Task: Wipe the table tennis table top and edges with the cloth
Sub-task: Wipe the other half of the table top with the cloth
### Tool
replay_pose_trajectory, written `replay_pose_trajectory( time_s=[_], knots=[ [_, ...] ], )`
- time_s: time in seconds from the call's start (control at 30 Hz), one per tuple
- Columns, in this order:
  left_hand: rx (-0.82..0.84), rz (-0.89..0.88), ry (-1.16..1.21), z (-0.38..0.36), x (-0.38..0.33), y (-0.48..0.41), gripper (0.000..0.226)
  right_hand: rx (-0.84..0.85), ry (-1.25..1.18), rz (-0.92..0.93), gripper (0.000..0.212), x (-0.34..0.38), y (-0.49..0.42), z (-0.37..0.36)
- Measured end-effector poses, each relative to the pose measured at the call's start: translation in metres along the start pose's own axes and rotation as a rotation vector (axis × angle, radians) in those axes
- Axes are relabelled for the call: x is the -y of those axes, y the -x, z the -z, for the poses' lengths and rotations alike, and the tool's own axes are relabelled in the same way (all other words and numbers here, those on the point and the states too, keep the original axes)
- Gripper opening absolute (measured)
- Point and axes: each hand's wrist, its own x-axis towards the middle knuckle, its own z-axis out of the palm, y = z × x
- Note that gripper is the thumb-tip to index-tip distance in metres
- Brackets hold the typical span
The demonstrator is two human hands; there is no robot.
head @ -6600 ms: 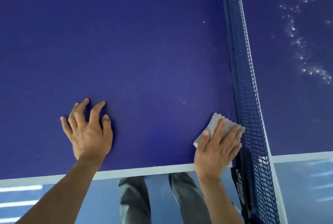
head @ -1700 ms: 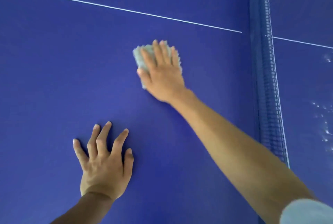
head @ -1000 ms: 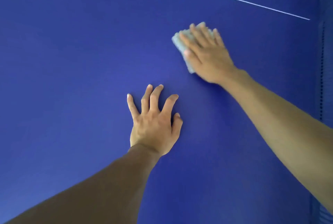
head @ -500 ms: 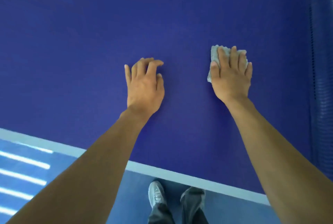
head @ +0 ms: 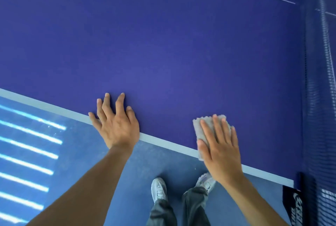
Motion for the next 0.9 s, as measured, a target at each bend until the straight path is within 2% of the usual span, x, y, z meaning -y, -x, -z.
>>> replay_pose_trajectory(
  time_s=[0.17, 0.23, 0.3, 0.37, 0.5, 0.57, 0.63, 0.67, 0.73, 0.77, 0.83, 0.9],
  knots=[
    [-0.007, -0.033, -0.008, 0.0, 0.003, 0.001, 0.049, 0.002, -0.118, -0.548, 0.074, -0.065, -0.015, 0.027],
    [-0.008, -0.045, -0.012, 0.001, 0.004, 0.001, 0.05, -0.042, -0.18, -0.696, 0.074, -0.056, -0.041, 0.03],
    [-0.015, -0.063, -0.009, 0.001, 0.006, 0.001, 0.052, -0.064, -0.189, -0.763, 0.068, -0.03, -0.071, 0.03],
    [-0.027, -0.072, -0.007, 0.001, 0.006, 0.0, 0.054, -0.069, -0.149, -0.658, 0.066, 0.008, -0.094, 0.026],
    [-0.039, -0.064, -0.014, 0.0, 0.007, -0.001, 0.054, -0.022, -0.034, -0.054, 0.065, 0.103, -0.097, 0.005],
    [-0.045, -0.071, -0.019, 0.0, 0.006, 0.0, 0.054, 0.004, -0.018, 0.166, 0.061, 0.128, -0.081, -0.005],
    [-0.049, -0.075, -0.027, 0.001, 0.006, -0.001, 0.053, 0.004, -0.01, 0.247, 0.059, 0.117, -0.082, -0.001],
    [-0.051, -0.077, -0.025, 0.0, 0.007, -0.001, 0.053, -0.01, 0.014, 0.231, 0.057, 0.1, -0.092, 0.005],
    [-0.059, -0.086, -0.022, -0.001, 0.007, -0.002, 0.052, -0.038, 0.088, 0.057, 0.056, 0.052, -0.123, 0.02],
    [-0.067, -0.095, -0.024, -0.002, 0.007, -0.002, 0.052, -0.033, 0.098, -0.118, 0.056, 0.025, -0.143, 0.028],
    [-0.098, -0.11, -0.035, -0.005, 0.008, -0.002, 0.05, -0.08, -0.04, -0.451, 0.059, -0.017, -0.191, 0.046],
    [-0.131, -0.135, -0.032, -0.007, 0.007, -0.002, 0.048, -0.14, -0.191, -0.628, 0.061, -0.033, -0.245, 0.062]
  ],
)
